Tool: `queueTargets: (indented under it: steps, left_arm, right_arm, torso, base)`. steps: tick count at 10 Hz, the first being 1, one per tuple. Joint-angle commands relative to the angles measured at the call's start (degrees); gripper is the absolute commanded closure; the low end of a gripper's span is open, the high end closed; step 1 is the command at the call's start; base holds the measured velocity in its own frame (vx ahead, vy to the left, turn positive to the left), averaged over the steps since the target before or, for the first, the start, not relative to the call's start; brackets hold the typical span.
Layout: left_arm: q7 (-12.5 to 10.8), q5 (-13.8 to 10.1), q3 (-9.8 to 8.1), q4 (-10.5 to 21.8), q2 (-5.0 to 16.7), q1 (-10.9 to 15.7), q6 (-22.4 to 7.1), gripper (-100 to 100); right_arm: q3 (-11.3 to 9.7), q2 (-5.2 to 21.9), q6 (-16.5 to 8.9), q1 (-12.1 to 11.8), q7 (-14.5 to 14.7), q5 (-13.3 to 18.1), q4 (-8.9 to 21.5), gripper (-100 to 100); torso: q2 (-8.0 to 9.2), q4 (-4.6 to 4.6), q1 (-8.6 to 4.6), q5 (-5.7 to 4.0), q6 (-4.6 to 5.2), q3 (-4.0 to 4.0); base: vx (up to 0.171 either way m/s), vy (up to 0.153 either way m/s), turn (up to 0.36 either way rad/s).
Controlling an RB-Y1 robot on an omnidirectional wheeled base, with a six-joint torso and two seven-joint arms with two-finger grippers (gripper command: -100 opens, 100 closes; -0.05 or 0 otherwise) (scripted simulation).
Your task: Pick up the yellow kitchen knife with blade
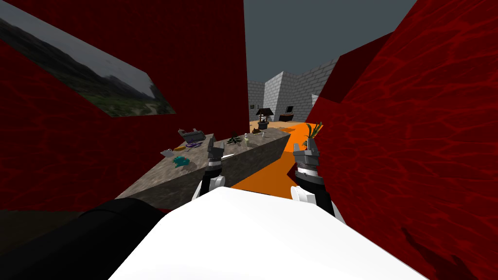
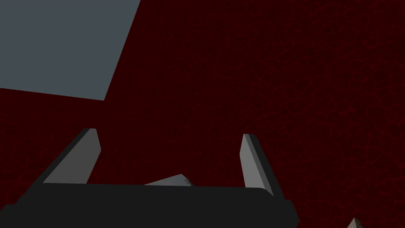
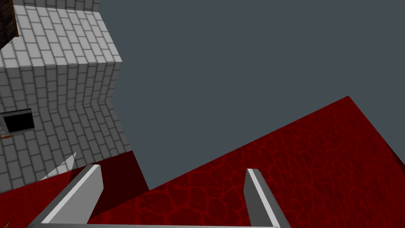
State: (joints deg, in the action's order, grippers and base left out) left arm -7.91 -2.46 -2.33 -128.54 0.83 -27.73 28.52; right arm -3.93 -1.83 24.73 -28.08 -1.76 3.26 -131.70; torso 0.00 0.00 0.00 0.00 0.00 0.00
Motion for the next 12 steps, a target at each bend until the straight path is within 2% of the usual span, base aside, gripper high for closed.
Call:
queueTargets:
  steps: [1,3,6,7,8,12]
  left_arm:
    - [0.1,-0.1,-0.14,0.0,1.7,-0.1,-0.9,-100]
    - [0.2,-0.4,-0.47,-0.1,3.9,-0.2,-2.9,-100]
    - [0.6,-1.2,-1.22,-0.2,6.2,-0.5,-7.7,-100]
    - [0.8,-1.5,-1.52,-0.2,6.7,-0.6,-9.3,-100]
    - [0.8,-1.5,-1.52,-0.2,6.7,-0.6,-9.6,-100]
    - [1.3,-2.4,-2.50,-0.2,7.4,-1.0,-15.8,-100]
  right_arm:
    - [0.0,0.0,0.0,0.0,0.0,0.0,0.0,0]
    - [0.0,0.0,0.0,0.0,0.0,0.0,0.0,0]
    - [0.0,0.0,0.0,0.0,0.0,0.0,0.0,0]
    - [0.0,0.0,0.0,0.0,0.0,0.0,0.0,0]
    - [0.0,0.0,0.0,0.0,0.0,0.0,0.0,0]
    - [0.0,0.0,0.0,0.0,0.0,0.0,0.0,0]
  torso:
    - [0.00,0.00,0.00,0.00,0.00,0.00]
    - [-0.06,-0.01,0.01,0.00,0.00,-0.03]
    - [-0.16,-0.04,0.04,0.01,0.00,-0.09]
    - [-0.18,-0.04,0.05,0.01,-0.01,-0.10]
    - [-0.21,-0.05,0.05,0.01,0.00,-0.12]
    - [-0.15,-0.04,0.00,0.00,0.00,-0.09]
  base:
    - [0.009,-0.001,0.011]
    - [0.023,-0.001,0.021]
    - [0.043,0.005,0.027]
    - [0.056,0.009,0.035]
    - [0.036,-0.002,0.007]
    - [0.038,-0.003,0.025]
